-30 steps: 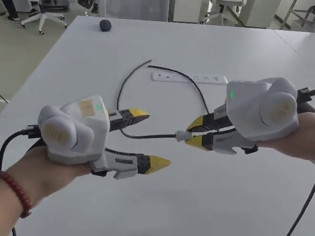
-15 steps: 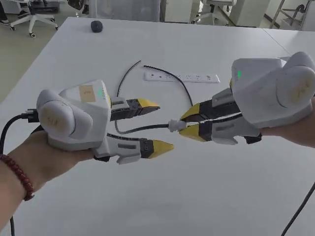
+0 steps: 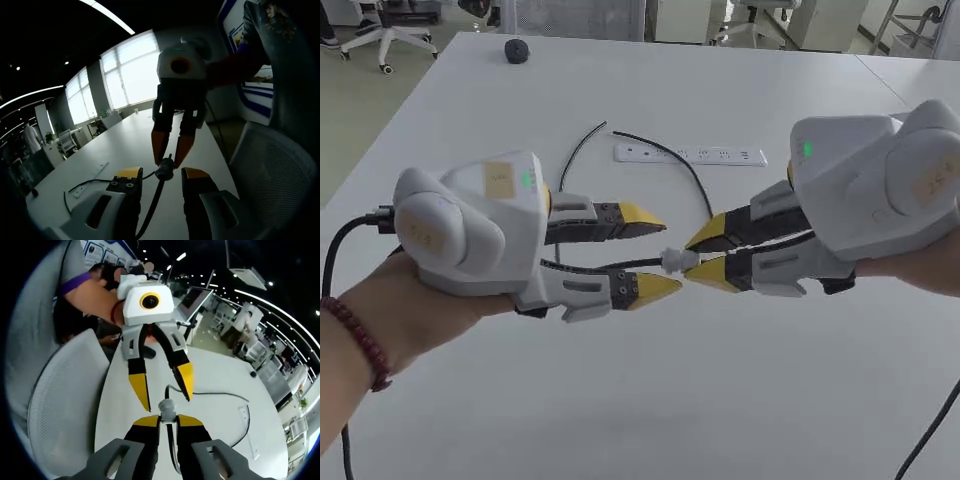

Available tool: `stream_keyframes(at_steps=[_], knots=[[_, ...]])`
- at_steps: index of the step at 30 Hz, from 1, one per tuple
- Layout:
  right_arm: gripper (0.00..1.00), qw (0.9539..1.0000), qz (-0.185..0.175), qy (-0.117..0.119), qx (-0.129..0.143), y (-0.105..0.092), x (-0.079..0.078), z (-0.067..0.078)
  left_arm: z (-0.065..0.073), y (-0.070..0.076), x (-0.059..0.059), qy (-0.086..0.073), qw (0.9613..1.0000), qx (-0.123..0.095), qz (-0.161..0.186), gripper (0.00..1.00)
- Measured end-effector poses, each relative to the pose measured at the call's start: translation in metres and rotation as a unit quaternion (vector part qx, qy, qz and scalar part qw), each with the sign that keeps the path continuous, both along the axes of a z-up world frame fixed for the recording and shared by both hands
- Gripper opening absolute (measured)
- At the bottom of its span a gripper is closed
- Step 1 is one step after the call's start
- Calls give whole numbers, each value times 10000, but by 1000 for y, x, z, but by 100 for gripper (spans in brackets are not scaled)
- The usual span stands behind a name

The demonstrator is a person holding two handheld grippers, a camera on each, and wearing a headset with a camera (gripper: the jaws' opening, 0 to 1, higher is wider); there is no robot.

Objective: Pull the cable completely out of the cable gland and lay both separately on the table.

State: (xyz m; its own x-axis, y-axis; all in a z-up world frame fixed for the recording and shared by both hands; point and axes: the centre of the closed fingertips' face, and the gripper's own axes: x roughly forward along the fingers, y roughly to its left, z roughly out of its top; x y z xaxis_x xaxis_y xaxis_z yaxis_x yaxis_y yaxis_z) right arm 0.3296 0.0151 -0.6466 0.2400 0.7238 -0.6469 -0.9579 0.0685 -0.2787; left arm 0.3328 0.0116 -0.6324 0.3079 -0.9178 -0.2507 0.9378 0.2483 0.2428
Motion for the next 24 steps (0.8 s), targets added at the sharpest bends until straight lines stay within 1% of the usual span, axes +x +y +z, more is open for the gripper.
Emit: stream_keyframes(at_steps=[4,5,7,10,11,13,15,20,24], knots=[[7,10000,29,55,28,1,-1,0,1,-3,-1,-28,9999,8,-100,25],[7,10000,30,60,25,0,0,-1,1,-3,-1,-72,9999,31,-135,23],[7,10000,32,70,32,0,0,-1,0,-5,-2,-87,9997,79,-203,20],[7,9999,48,97,31,0,-1,-1,-3,-5,-3,-79,9995,171,-264,20],[7,9999,47,102,31,-1,-1,-1,-4,-4,-3,-100,9994,207,-278,20],[7,9999,46,106,33,-2,-1,0,-7,-5,-5,-55,9991,247,-342,21],[7,9999,56,129,31,-1,-2,0,-8,-5,-6,-114,9987,320,-391,21],[7,9999,90,130,2,-2,-3,-2,-8,-7,-6,-161,9984,356,-405,19],[7,9998,119,140,-15,-2,-6,-2,-8,-8,-7,-167,9982,395,-420,18]])
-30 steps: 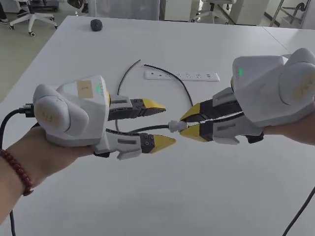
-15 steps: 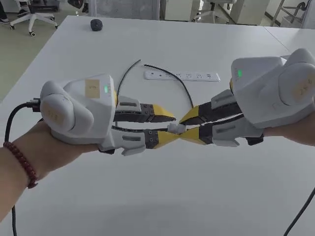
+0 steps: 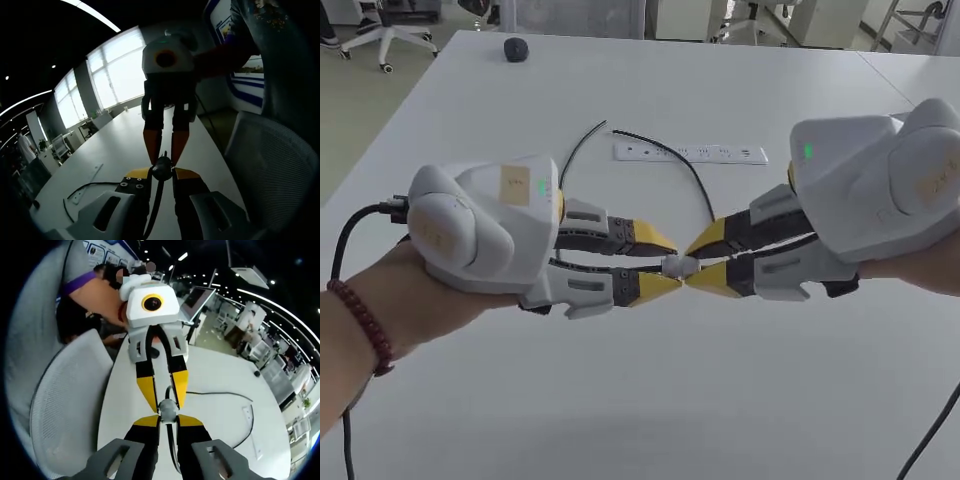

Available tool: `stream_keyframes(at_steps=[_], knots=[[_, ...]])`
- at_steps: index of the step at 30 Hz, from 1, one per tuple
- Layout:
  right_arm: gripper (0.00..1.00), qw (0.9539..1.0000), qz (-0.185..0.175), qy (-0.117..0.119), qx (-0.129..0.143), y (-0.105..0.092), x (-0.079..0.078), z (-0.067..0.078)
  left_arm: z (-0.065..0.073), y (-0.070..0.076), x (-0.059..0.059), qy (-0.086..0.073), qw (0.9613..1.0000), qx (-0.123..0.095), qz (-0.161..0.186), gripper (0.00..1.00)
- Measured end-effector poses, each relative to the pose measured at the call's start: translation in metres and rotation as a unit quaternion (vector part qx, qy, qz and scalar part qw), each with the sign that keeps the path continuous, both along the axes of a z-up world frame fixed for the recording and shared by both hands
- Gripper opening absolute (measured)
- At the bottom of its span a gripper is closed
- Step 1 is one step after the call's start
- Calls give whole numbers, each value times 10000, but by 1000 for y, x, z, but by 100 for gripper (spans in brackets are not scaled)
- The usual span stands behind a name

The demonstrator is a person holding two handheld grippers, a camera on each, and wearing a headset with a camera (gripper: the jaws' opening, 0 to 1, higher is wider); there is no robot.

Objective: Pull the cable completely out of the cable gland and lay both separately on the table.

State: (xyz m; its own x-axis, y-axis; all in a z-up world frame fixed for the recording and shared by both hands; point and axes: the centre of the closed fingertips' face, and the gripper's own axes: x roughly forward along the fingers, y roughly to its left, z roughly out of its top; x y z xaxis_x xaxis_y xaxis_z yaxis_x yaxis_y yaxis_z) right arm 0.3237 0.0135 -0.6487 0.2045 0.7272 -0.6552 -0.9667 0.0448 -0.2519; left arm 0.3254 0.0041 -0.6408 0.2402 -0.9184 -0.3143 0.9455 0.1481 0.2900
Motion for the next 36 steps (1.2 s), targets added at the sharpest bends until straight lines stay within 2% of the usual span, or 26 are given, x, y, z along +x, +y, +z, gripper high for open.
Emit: stream_keyframes(at_steps=[4,10,16,18,22,28,30,36], knots=[[7,10000,-3,33,14,-1,0,0,0,-1,-1,17,10000,6,15,18],[7,10000,-36,31,78,-2,3,1,1,-1,1,-41,9999,40,98,17],[7,10000,-13,-52,62,-2,2,1,2,-1,2,71,9998,76,184,17],[7,9999,15,-142,49,-1,1,2,2,0,2,93,9997,72,207,16],[7,9994,76,-334,26,-1,2,3,4,1,4,183,9994,35,284,16],[7,9984,137,-552,5,-1,1,4,4,2,5,483,9980,-37,414,16],[7,9985,140,-524,13,0,1,4,3,2,5,606,9972,-70,433,16],[7,9996,66,-184,220,0,1,5,3,3,5,739,9963,-123,419,16]])
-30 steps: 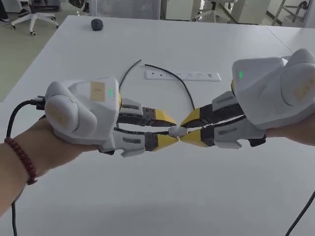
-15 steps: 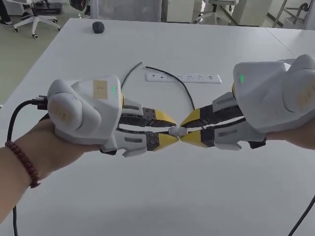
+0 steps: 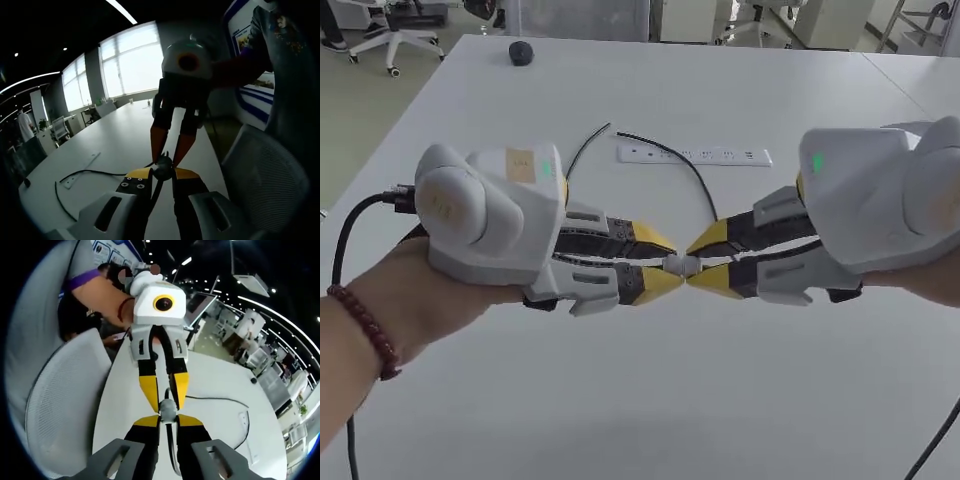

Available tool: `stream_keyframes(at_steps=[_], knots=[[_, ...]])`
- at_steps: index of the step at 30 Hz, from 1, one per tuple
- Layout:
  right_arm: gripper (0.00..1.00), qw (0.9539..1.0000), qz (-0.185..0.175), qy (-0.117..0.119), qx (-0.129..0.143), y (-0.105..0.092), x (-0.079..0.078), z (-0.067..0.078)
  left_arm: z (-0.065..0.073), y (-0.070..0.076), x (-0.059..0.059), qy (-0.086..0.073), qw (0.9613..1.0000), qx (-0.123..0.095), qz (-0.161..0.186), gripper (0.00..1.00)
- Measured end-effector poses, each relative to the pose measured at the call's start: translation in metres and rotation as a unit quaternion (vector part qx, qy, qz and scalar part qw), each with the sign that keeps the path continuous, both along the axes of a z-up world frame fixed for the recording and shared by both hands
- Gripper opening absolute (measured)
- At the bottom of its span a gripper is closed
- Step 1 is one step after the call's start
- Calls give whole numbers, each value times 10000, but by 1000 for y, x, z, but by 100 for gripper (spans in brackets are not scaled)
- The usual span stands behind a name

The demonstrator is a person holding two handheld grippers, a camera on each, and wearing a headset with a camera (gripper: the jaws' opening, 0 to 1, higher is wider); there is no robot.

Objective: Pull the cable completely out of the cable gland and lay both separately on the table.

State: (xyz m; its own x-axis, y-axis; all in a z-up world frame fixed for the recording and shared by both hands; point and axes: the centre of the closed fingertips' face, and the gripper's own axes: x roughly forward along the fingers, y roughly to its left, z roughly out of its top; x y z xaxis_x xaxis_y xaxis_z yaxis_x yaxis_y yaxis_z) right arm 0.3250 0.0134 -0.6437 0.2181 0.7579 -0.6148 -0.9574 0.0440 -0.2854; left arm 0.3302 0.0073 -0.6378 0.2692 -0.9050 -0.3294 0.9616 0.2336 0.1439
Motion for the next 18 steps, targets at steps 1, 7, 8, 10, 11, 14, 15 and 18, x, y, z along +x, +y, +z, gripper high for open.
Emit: stream_keyframes(at_steps=[1,7,8,10,11,14,15,18], knots=[[7,10000,-8,47,18,0,0,0,0,0,0,40,10000,-15,5,16],[7,9996,-30,277,104,1,4,-1,-1,1,-1,37,10000,5,-26,16],[7,9995,-30,279,116,2,3,-1,-1,1,0,79,10000,-17,-9,16],[7,9996,-16,262,110,2,3,-1,-1,2,1,152,9999,-28,25,16],[7,9997,3,217,104,2,5,-2,-1,3,3,260,9996,-60,84,16],[7,9998,36,168,129,3,5,-1,-1,4,4,504,9985,-156,164,16],[6,9997,42,182,134,3,4,-1,-1,4,4,564,9981,-168,160,16],[6,9998,104,100,156,4,4,0,0,4,5,916,9949,-339,266,16]])
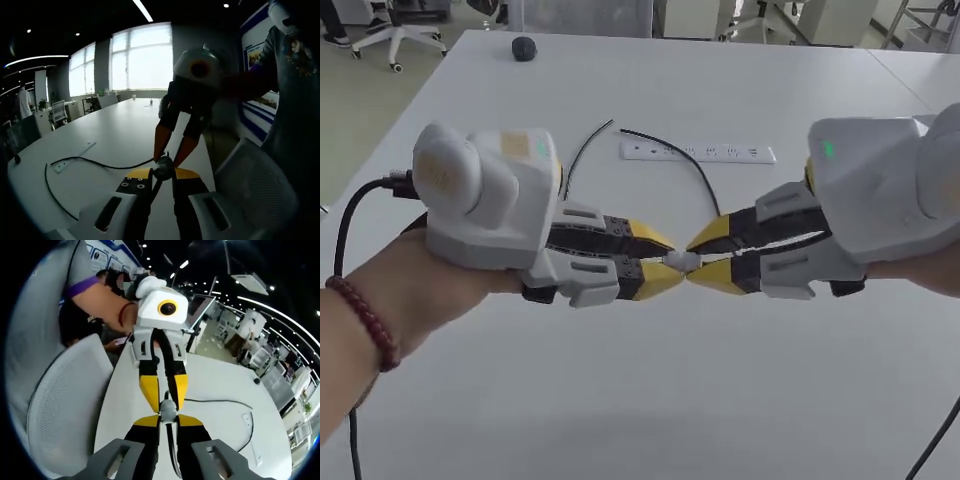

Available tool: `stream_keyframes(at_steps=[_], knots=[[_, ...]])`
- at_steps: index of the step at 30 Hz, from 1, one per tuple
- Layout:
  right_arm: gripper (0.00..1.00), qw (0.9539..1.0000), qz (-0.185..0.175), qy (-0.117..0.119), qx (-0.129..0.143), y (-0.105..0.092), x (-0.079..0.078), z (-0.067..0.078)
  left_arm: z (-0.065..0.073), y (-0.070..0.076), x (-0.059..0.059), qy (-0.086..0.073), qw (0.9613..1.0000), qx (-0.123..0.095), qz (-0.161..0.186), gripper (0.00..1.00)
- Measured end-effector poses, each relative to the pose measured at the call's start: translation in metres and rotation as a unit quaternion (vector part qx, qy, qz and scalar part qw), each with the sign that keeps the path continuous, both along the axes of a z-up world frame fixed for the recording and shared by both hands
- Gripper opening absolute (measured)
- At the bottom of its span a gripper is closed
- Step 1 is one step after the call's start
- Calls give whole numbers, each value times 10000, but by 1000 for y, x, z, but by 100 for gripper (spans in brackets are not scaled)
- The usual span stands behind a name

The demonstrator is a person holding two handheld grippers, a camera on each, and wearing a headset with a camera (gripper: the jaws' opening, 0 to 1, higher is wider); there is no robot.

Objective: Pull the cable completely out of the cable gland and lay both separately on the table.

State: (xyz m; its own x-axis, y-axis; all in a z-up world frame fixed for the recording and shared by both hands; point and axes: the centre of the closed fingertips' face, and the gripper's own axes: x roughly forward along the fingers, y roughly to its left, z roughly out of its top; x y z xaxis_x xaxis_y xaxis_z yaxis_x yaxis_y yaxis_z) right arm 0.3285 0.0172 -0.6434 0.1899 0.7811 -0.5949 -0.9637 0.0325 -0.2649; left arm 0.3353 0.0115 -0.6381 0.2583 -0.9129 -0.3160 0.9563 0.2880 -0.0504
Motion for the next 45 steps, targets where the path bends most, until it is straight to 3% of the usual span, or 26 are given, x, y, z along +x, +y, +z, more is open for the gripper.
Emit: stream_keyframes(at_steps=[5,12,15,24,27,39,42,44,45], knots=[[6,9999,78,-89,10,1,-1,1,0,0,1,38,10000,-13,9,16],[6,9994,167,-307,8,0,2,1,0,0,3,254,9995,-88,133,16],[6,9994,189,-294,61,0,1,2,0,0,4,582,9978,-187,245,16],[6,9991,234,-336,131,-1,0,3,0,-1,4,687,9968,-231,326,16],[6,9988,257,-386,156,-1,0,4,0,-1,5,888,9948,-302,394,16],[7,9954,537,-778,177,-4,-1,5,2,-3,3,870,9949,-342,392,16],[7,9971,486,-543,231,-5,-2,5,1,-4,1,782,9958,-303,360,16],[7,9990,263,-81,348,-5,-1,3,-1,-5,0,643,9972,-210,306,16],[7,9988,313,-115,345,-6,-1,3,-1,-5,-1,540,9980,-163,270,16]])
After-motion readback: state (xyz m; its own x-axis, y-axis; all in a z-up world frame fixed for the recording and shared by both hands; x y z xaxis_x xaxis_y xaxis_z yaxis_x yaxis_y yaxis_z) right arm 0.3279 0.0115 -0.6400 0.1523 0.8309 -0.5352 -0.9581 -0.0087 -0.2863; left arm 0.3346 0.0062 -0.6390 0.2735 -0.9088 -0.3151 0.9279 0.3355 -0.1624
